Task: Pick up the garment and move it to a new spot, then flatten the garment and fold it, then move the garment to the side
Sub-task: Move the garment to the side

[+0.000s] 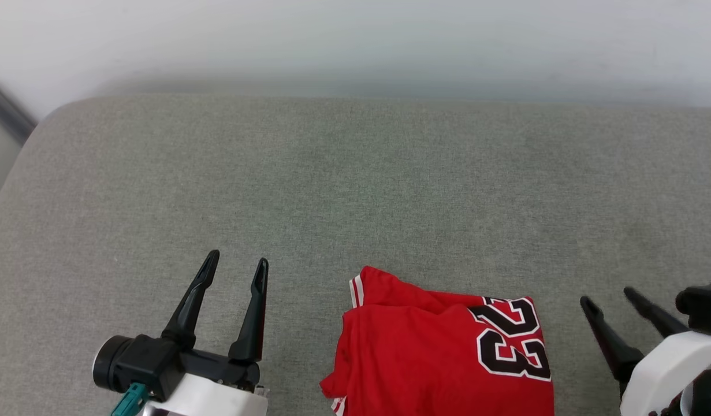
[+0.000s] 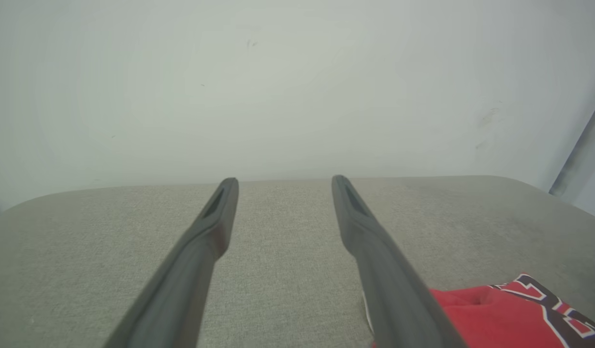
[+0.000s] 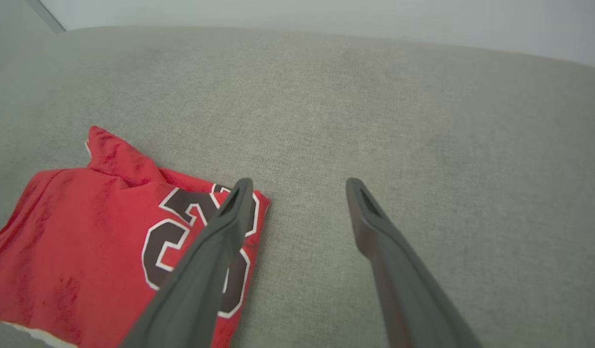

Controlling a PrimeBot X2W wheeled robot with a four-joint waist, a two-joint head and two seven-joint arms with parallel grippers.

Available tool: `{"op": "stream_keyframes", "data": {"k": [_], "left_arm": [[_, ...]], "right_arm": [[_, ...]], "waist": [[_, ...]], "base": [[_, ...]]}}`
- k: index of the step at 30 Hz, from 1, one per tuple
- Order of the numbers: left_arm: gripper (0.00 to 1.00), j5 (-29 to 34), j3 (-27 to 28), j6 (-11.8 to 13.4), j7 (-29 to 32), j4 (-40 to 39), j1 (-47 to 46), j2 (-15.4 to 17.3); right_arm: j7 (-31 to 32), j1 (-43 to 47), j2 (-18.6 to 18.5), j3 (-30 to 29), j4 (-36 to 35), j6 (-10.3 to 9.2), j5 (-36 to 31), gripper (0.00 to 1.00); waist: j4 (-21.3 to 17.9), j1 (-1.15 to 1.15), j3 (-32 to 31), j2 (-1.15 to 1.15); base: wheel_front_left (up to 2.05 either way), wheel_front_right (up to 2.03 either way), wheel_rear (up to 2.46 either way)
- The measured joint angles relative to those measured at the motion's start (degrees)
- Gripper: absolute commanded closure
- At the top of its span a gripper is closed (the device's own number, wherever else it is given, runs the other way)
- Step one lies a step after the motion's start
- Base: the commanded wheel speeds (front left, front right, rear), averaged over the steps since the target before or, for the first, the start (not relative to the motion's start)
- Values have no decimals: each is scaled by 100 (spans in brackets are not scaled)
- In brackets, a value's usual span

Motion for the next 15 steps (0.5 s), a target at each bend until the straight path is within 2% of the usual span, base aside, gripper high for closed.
{"op": "stream_keyframes", "data": {"k": [4,9,11,15], "left_arm": [[0,-20,8,0,0,1,-101,-3],[0,8,-73,0,0,13,-289,14],[0,9,-116,0,0,63,-343,26],[0,9,-218,0,0,156,-444,41]], "right_arm": [[1504,32,-109,99,-215,0,492,0],[3023,-35,-144,192,-398,-1,555,0],[3432,-59,-107,235,-445,0,536,0],[3845,-222,68,298,-377,0,490,0]], "waist": [[44,0,135,0],[137,0,326,0],[205,0,385,0],[353,0,494,0]], "base": [[0,0,0],[0,0,0],[0,0,0],[0,0,0]]}}
